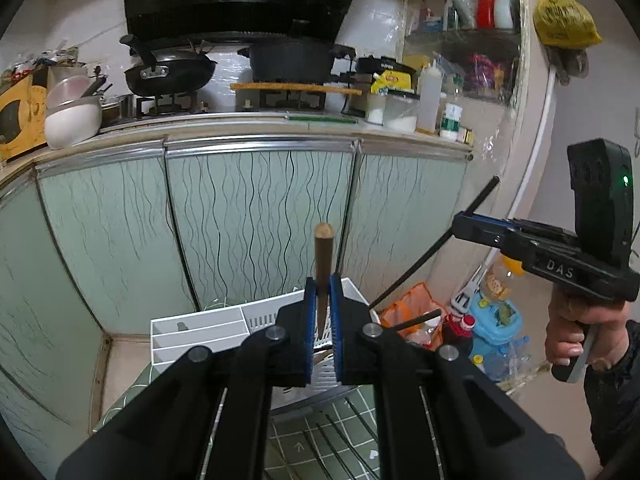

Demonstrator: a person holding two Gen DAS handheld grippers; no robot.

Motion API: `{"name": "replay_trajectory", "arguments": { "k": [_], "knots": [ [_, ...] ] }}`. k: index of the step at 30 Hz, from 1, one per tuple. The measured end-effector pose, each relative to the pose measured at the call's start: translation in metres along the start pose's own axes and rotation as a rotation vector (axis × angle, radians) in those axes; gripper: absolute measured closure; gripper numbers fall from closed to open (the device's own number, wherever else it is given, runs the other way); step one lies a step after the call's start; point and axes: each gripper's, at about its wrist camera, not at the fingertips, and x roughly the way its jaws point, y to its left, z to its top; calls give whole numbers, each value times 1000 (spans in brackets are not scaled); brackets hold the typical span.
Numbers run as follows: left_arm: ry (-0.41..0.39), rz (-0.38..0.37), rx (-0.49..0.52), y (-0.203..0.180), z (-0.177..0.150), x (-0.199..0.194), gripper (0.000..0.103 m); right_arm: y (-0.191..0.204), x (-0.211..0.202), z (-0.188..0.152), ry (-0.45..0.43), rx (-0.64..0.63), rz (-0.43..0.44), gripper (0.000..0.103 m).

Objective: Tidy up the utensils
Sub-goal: 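Lower both chopsticks into the white drainer and open both tools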

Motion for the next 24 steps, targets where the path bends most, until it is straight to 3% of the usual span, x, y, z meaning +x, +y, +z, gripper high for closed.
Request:
{"name": "replay_trajectory", "arguments": {
  "k": [8, 9, 10, 12, 14, 16, 24],
  "knots": [
    [12, -18, 6, 10, -14, 27, 94, -14, 30, -17, 33, 14, 3, 97],
    [10, -13, 5, 10, -15, 28, 81, -18, 31, -20, 29, 21, -12, 91],
    [9, -13, 2, 11, -16, 28, 48, -21, 32, -20, 26, 24, -20, 64],
    [-15, 21, 0, 12, -20, 24, 13, -24, 28, -24, 8, 26, -48, 21],
    [-41, 27, 8, 13, -22, 17, 13, -26, 21, -29, -7, 24, -73, 19],
    [-39, 59, 2, 13, -24, 12, 12, -27, 16, -33, 0, 33, -96, 8],
    [-57, 173, 39, 3, -48, -24, 9, -6, -11, -53, 21, -22, -121, 8]
  ]
}}
